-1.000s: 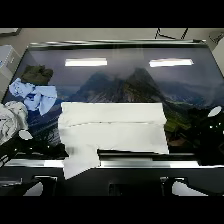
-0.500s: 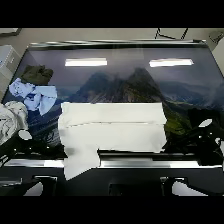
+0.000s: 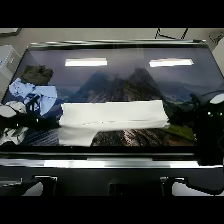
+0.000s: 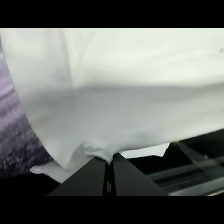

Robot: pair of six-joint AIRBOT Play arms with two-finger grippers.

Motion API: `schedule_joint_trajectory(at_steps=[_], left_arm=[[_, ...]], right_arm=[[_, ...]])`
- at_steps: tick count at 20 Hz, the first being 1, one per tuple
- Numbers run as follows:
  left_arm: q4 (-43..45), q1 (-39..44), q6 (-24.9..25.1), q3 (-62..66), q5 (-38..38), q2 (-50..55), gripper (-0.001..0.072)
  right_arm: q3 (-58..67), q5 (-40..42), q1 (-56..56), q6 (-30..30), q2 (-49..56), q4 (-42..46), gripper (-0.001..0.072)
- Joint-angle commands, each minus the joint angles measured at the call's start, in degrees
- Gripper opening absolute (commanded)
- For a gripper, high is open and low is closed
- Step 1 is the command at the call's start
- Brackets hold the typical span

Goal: Fold the clothes and pants, and hang the long-sleeved shirts on hangers.

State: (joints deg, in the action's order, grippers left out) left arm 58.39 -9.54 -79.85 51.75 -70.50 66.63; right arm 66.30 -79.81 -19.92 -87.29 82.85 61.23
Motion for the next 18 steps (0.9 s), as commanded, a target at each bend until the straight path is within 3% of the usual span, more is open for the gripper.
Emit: schedule_joint_trajectory(at_steps=[1, 7, 10, 11, 12, 13, 14, 18], left_arm=[[0.0, 0.1, -2.8, 13.3, 3.1, 8.6, 0.0021], [-0.4, 2.4, -4.2, 29.5, 3.0, 27.4, 0.0022], [-0.4, 3.4, -5.0, 31.0, 2.8, 32.6, 0.0023], [-0.4, 3.5, -6.1, 31.0, 1.9, 33.7, 0.0036], [-0.3, 3.2, -6.0, 31.0, 0.1, 34.3, 0.0195], [-0.3, 2.7, -4.8, 31.1, -1.9, 34.2, 0.0405], [-0.3, 1.7, -3.6, 31.3, -4.5, 33.7, 0.0469], [-0.4, -0.3, -2.6, 31.3, -8.2, 29.7, 0.0467]], right_arm=[[12.5, 3.1, 4.0, -5.6, 7.8, 1.3, 0.0033], [21.0, 9.7, 7.0, -8.6, 19.5, -1.4, 0.0034], [21.0, 8.8, 7.0, -8.7, 22.0, -2.5, 0.0036], [21.0, 8.0, 6.9, -8.7, 22.2, -2.5, 0.0066], [21.1, 7.3, 6.4, -8.2, 21.9, -2.6, 0.019], [21.8, 4.9, 5.3, -5.3, 21.4, -2.5, 0.0508], [22.7, 1.5, 3.6, -0.8, 20.9, -2.1, 0.0658], [22.3, -2.9, -1.4, -0.3, 22.3, -1.4, 0.0711]])
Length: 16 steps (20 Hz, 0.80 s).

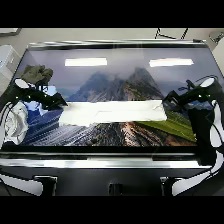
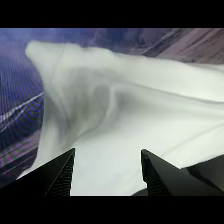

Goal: Fold the clothes and pants, and hang the long-sleeved shirts on hangers.

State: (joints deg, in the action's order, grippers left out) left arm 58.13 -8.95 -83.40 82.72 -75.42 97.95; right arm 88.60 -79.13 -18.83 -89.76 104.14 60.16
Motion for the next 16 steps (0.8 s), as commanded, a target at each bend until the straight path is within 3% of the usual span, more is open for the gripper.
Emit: schedule_joint_trajectory(at_steps=[1, 6, 7, 9, 10, 12, 14, 16], left_arm=[[-0.2, -0.5, 0.9, 0.3, -3.2, -2.8, 0.0467], [-2.5, 4.3, 2.6, 0.3, -1.3, -7.9, 0.0465], [-2.7, 5.6, 2.6, 0.3, -0.3, -8.3, 0.0463], [-2.9, 8.4, 2.4, 0.3, 1.1, -8.2, 0.0445], [-2.9, 10.1, 2.3, 0.2, 2.5, -7.7, 0.0392], [-2.9, 14.6, -0.3, 0.1, 7.6, -6.4, 0.01], [-3.0, 20.6, -2.4, 0.1, 14.6, -4.2, 0.0043], [-4.2, 27.6, -3.7, 0.1, 20.4, -0.9, 0.0043]], right_arm=[[-0.1, -3.5, -2.2, 2.2, 2.1, -1.4, 0.0711], [0.0, -1.4, 2.9, 3.4, 7.3, -9.2, 0.0696], [0.0, -0.6, 3.9, 3.4, 7.6, -9.2, 0.0613], [0.2, -0.7, 4.4, 3.7, 7.1, -11.8, 0.0157], [0.8, -2.1, 4.2, 3.9, 6.7, -13.8, 0.0047], [1.4, -5.2, 4.4, 6.3, 3.5, -17.6, 0.0034], [1.4, -7.1, 5.9, 6.6, -1.8, -18.2, 0.0034], [1.4, -8.5, 8.0, 6.7, -8.1, -18.1, 0.0034]])
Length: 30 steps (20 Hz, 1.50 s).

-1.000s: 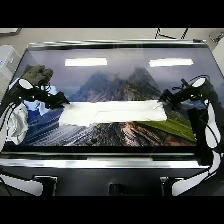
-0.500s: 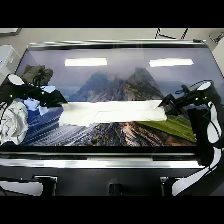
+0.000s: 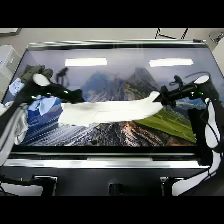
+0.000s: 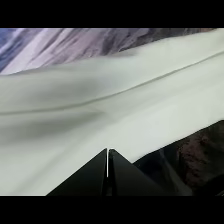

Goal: Fold the clothes and pants, and hang the long-sleeved shirts on hangers.

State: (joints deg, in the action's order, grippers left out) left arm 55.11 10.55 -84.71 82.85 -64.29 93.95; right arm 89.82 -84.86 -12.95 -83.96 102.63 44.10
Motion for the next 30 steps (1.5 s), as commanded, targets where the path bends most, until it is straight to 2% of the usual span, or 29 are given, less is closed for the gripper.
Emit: schedule_joint_trajectory(at_steps=[1, 2, 4, 5, 6, 9, 12, 13, 14, 15, 17, 18, 20, 21, 23, 25, 26, 27, 28, 30], left_arm=[[-1.8, 11.1, -2.4, 0.0, 11.3, 4.9, 0.0044], [-2.7, 14.0, -2.6, 0.0, 12.9, 6.6, 0.0043], [-6.4, 18.4, -7.8, 0.0, 16.6, 9.8, 0.0044], [-10.6, 20.8, -10.5, 0.0, 19.3, 11.6, 0.0042], [-16.1, 23.2, -11.0, 0.0, 21.5, 13.3, 0.0024], [-32.0, 30.6, -10.2, 0.0, 28.5, 17.3, 0.0024], [-40.4, 35.0, -10.0, 0.1, 41.1, 18.3, 0.0024], [-40.4, 34.7, -8.1, 0.2, 41.8, 18.1, 0.0024], [-40.2, 32.9, -2.2, 0.2, 39.2, 17.8, 0.0022], [-39.0, 30.0, 2.4, 0.1, 33.8, 17.3, 0.0021], [-27.8, 20.9, 4.2, 0.1, 21.8, 14.5, 0.0018], [-19.4, 16.3, 2.6, 0.1, 18.4, 11.7, 0.0017], [-2.0, 5.8, -5.2, 0.1, 13.0, 4.2, 0.0018], [2.9, 0.8, -6.9, 0.1, 10.7, 0.1, 0.0018], [6.1, -9.1, -6.8, 0.1, 6.2, -8.5, 0.0019], [6.0, -15.6, -5.7, 0.1, 3.9, -15.6, 0.002], [6.0, -17.9, -4.5, 0.1, 3.0, -19.0, 0.002], [6.0, -19.4, -3.5, 0.1, 2.0, -21.8, 0.002], [6.0, -20.3, -2.9, 0.1, 0.9, -23.9, 0.002], [6.1, -20.9, -0.8, 0.1, -1.8, -26.8, 0.0021]], right_arm=[[0.2, -3.3, 3.2, 0.7, -9.8, -2.1, 0.0034], [0.2, -3.8, 4.5, 0.4, -13.2, -2.1, 0.0034], [0.2, -3.7, 7.1, -1.1, -19.4, -2.1, 0.0034], [0.2, -3.6, 8.4, -1.7, -22.1, -2.1, 0.0034], [0.2, -3.6, 9.4, -2.3, -24.3, -2.0, 0.0034], [0.2, -3.3, 11.9, -4.3, -28.7, -0.6, 0.0034], [0.2, -2.7, 14.4, -5.4, -28.6, 2.6, 0.0034], [0.2, -1.1, 15.8, -5.4, -28.2, 4.0, 0.0034], [0.2, 0.5, 17.2, -5.4, -27.5, 4.4, 0.0034], [0.2, 1.8, 18.7, -5.4, -26.4, 4.3, 0.0035], [0.2, 5.2, 22.3, -5.4, -23.0, 3.5, 0.0034], [0.2, 7.1, 24.1, -5.4, -21.0, 1.9, 0.0034], [0.2, 13.2, 28.3, -5.2, -15.8, -3.6, 0.0035], [0.2, 16.2, 30.3, -4.9, -13.0, -7.0, 0.0035], [0.2, 21.6, 34.4, -4.5, -6.2, -15.1, 0.0035], [0.2, 27.8, 38.7, -3.8, 0.7, -21.6, 0.0036], [0.2, 30.6, 40.5, -3.8, 3.8, -24.8, 0.0106], [0.2, 32.2, 41.9, -3.8, 7.0, -28.9, 0.0411], [0.2, 32.0, 42.6, -3.1, 9.6, -32.9, 0.0662], [0.2, 29.0, 41.1, -2.1, 11.5, -34.8, 0.0672]])
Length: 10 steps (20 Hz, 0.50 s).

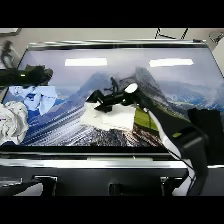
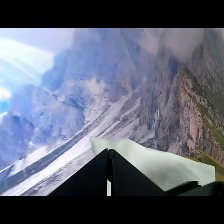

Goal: Fold the clothes and pants, and hang the long-sleeved shirts on hangers.

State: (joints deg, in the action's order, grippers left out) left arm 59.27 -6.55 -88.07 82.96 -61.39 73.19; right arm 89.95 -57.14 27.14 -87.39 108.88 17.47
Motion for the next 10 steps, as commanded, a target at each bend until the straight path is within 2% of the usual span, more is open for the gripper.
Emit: schedule_joint_trajectory(at_steps=[1, 4, 8, 9, 10], left_arm=[[2.2, -3.8, 3.3, 0.0, -6.0, -7.0, 0.0021], [3.2, -3.8, 5.3, 0.0, -8.3, -8.2, 0.0021], [3.3, -3.8, 5.7, 0.0, -8.6, -8.2, 0.0022], [3.3, -3.8, 5.6, 0.0, -8.7, -8.2, 0.0022], [3.3, -3.7, 5.6, 0.0, -8.7, -8.2, 0.0022]], right_arm=[[0.0, -0.7, -1.0, 1.7, 4.7, -6.8, 0.0672], [0.1, -9.9, -12.3, 0.6, 0.0, 4.2, 0.0672], [-0.7, -27.8, -26.4, -7.7, -7.1, 39.6, 0.0675], [-2.9, -29.8, -28.0, -9.1, -8.1, 44.7, 0.0677], [-5.8, -29.6, -28.8, -9.2, -8.6, 44.8, 0.0679]])
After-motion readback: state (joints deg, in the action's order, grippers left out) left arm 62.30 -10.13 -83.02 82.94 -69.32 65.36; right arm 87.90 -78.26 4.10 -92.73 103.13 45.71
